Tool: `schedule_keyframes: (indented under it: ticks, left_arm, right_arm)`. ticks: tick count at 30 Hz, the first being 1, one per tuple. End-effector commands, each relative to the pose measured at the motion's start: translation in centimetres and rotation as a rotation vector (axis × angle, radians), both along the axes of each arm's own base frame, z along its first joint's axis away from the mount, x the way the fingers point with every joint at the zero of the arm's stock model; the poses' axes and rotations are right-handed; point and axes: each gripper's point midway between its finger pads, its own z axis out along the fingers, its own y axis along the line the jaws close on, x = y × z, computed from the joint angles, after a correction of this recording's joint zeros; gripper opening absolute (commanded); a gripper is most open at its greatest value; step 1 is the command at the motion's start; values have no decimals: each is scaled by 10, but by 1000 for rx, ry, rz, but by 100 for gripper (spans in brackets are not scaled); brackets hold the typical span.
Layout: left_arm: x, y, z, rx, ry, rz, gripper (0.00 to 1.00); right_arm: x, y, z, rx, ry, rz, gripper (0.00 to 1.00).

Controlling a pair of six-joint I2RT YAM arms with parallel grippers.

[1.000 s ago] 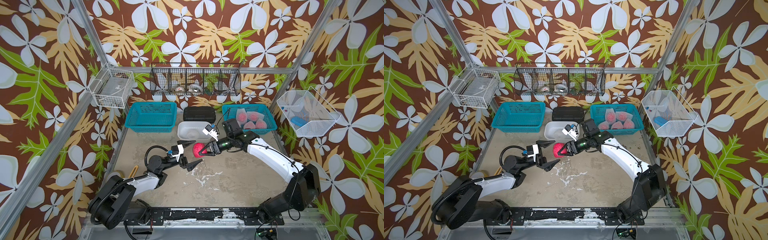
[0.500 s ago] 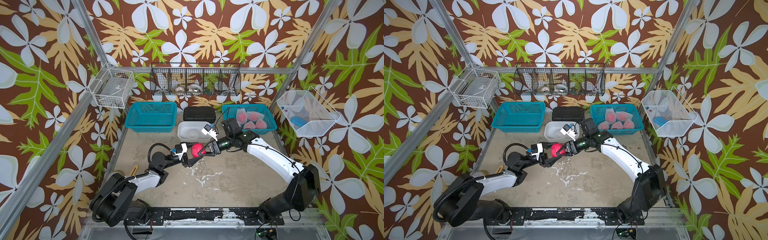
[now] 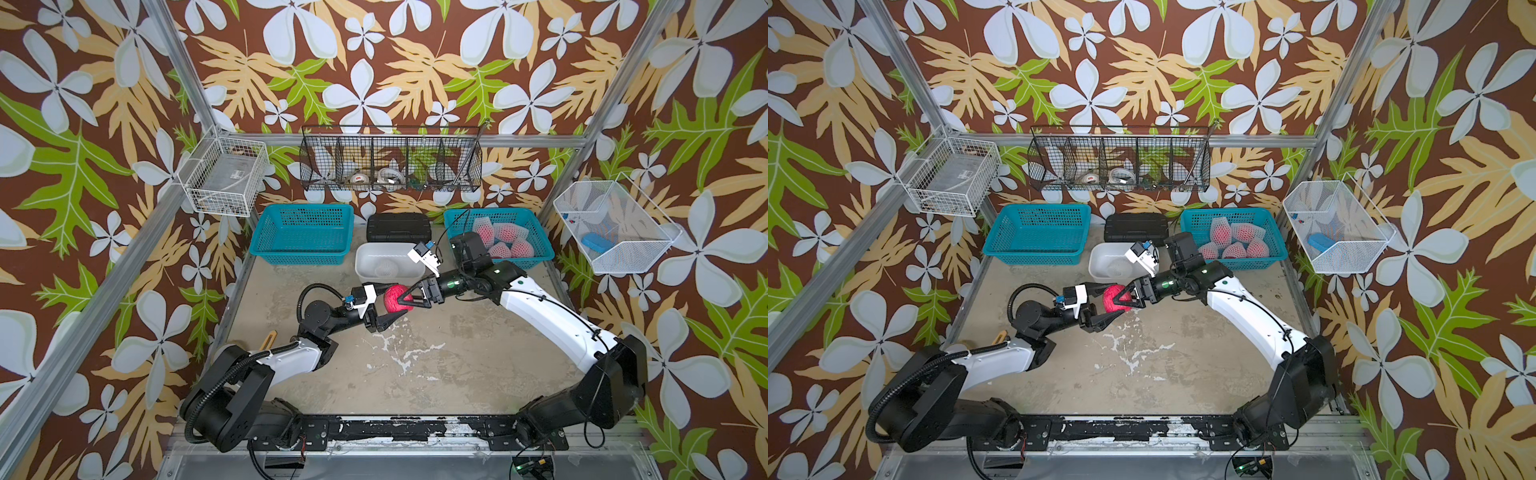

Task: Remove foam nets from apples
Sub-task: Pick up the apple from the center of the board, then place the apple in the basket.

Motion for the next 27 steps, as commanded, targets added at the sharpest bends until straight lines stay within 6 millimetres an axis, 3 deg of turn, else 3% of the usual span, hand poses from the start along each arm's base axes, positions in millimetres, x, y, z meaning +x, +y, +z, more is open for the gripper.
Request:
schedule_keyframes:
  ticks: [1, 3, 6, 9, 13, 17, 21, 23, 27]
  left_arm:
    - [18, 9, 8, -11, -13, 95, 37]
    - [38, 20, 16, -20, 6, 174, 37]
    - [89, 46, 31, -6, 54, 352, 35]
    - [146, 85, 48, 19, 121, 555, 35]
    - [214, 145, 52, 79, 219, 832, 34]
    - [259, 200, 41, 105, 308, 967, 34]
    - [305, 244, 15, 204, 381, 1124, 35]
    - [323, 259, -1, 275, 403, 1196, 34]
    - [344, 282, -25, 355, 420, 1273, 35]
  right_arm:
    - [36, -18, 20, -2, -120, -180, 89]
    - [61, -42, 27, -30, -166, -330, 90]
    - [103, -101, 33, -79, -225, -639, 91]
    - [122, -144, 35, -33, -236, -813, 91]
    - [138, -173, 28, -102, -289, -950, 91]
    - [148, -193, 23, -148, -306, -1032, 96]
    - [155, -208, 13, -185, -291, -1108, 100]
    - [158, -204, 9, -193, -299, -1073, 99]
    - [163, -179, -5, -193, -245, -919, 84]
